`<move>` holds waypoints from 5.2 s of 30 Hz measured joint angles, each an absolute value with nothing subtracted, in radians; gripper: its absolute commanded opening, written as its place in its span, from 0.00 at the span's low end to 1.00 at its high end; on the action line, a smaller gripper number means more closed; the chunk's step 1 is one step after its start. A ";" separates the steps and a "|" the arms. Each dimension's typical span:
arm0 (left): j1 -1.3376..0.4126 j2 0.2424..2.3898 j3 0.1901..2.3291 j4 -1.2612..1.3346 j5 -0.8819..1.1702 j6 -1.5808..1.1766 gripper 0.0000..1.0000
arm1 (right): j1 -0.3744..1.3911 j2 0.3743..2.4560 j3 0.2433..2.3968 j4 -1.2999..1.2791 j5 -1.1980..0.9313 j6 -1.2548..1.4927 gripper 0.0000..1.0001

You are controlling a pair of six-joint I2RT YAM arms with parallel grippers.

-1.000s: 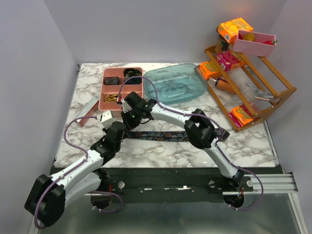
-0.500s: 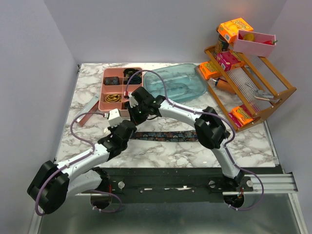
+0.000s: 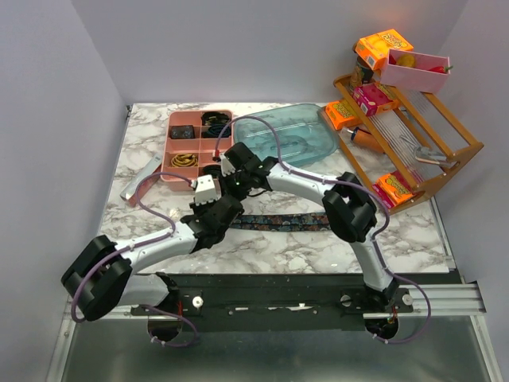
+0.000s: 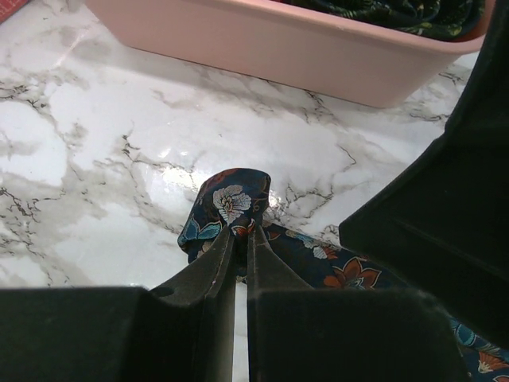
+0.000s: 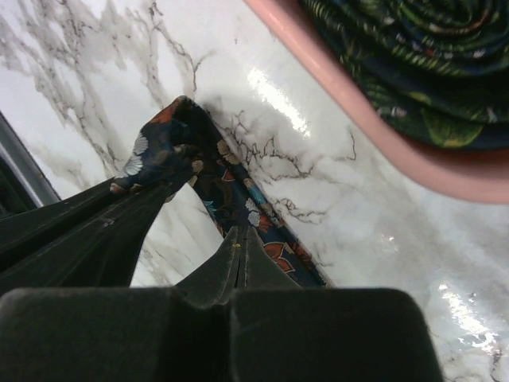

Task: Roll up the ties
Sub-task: Roll the tie at the center of the board.

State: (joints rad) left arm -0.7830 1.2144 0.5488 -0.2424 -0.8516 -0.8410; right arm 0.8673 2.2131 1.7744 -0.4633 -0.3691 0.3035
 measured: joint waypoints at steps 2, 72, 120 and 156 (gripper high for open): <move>-0.803 1.255 0.575 -0.263 -0.875 -0.847 0.00 | 0.860 2.189 1.730 -0.437 -0.391 0.314 0.01; -0.499 1.000 0.432 -0.125 -0.535 -0.856 0.00 | 0.884 2.090 1.607 -0.398 -0.424 0.329 0.01; -0.498 1.147 0.293 0.299 -0.342 -0.928 0.01 | 0.816 1.948 1.315 -0.521 -0.085 0.246 0.01; -0.498 1.306 0.305 0.476 -0.310 -0.980 0.00 | 0.835 2.213 1.750 -0.496 -0.358 0.168 0.01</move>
State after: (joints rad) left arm -0.4984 1.3064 0.3046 0.4763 -0.3096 -0.9798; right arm 0.8349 2.2127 1.7500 -0.4961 -0.3584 0.1680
